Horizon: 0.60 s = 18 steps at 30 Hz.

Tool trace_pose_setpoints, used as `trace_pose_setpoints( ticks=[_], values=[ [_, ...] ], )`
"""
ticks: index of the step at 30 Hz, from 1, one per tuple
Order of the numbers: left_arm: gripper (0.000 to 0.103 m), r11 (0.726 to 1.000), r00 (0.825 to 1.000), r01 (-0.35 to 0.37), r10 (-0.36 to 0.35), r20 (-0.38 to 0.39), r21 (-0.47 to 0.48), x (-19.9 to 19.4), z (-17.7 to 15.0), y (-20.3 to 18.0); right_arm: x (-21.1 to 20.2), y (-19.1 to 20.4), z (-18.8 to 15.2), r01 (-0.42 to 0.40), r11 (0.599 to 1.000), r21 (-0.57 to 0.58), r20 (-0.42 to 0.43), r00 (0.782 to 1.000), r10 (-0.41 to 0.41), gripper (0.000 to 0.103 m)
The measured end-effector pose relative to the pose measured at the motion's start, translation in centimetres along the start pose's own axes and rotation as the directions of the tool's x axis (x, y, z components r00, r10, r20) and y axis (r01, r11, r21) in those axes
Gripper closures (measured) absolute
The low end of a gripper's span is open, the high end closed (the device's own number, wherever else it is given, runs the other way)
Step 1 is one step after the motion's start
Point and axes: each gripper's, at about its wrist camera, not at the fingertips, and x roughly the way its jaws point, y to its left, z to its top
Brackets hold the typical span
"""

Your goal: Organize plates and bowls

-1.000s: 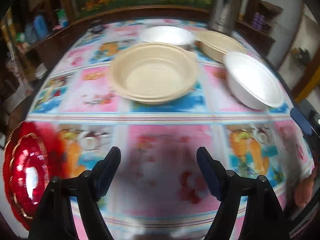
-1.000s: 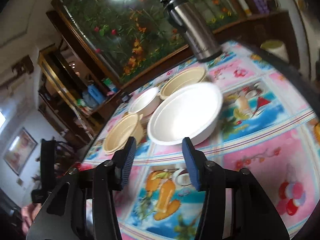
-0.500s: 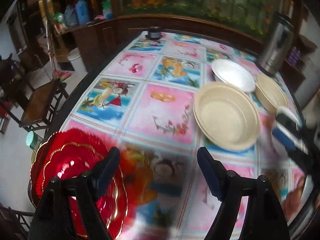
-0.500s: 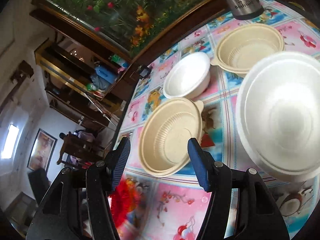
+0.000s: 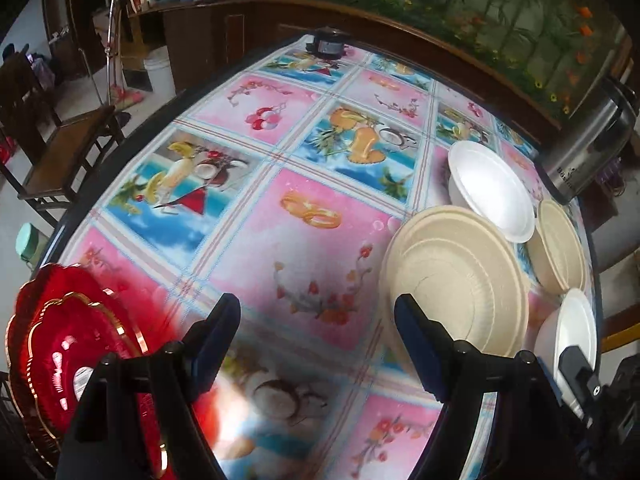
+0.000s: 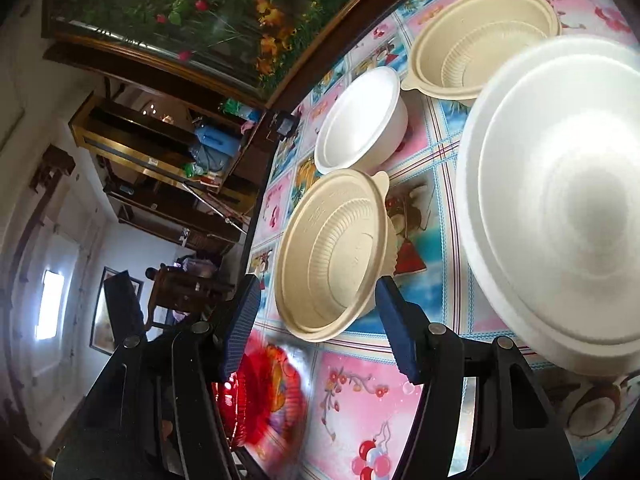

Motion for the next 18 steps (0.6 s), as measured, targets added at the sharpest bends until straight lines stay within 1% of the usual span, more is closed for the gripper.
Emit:
trace_pose_setpoints(
  ticks=[4, 6, 9, 13, 18],
  values=[
    [0.024, 0.999, 0.999, 0.04, -0.041, -0.031, -0.028, 0.8, 0.5, -0.6, 0.5, -1.0, 0.1, 0.005, 0.999, 0.046, -0.019, 1.0, -0.004, 0.042],
    [0.023, 0.999, 0.999, 0.046, -0.047, -0.027, -0.027, 0.8, 0.6, -1.0, 0.8, -1.3, 0.1, 0.008, 0.998, 0.062, -0.032, 0.999, -0.006, 0.042],
    [0.023, 0.999, 0.999, 0.039, -0.039, -0.021, -0.023, 1.0, 0.6, -1.4, 0.9, -1.4, 0.1, 0.009, 0.998, 0.069, -0.025, 1.0, -0.008, 0.042],
    [0.023, 0.997, 0.996, 0.073, -0.074, -0.042, -0.039, 1.5, 0.4, -1.8, 0.6, -1.3, 0.0, 0.01, 0.998, 0.058, -0.005, 1.0, -0.01, 0.042],
    [0.023, 0.997, 0.995, 0.078, -0.079, -0.054, -0.022, 2.1, 0.0, -2.6, 0.3, -1.8, -0.3, 0.008, 0.997, 0.078, -0.002, 1.0, -0.008, 0.042]
  ],
)
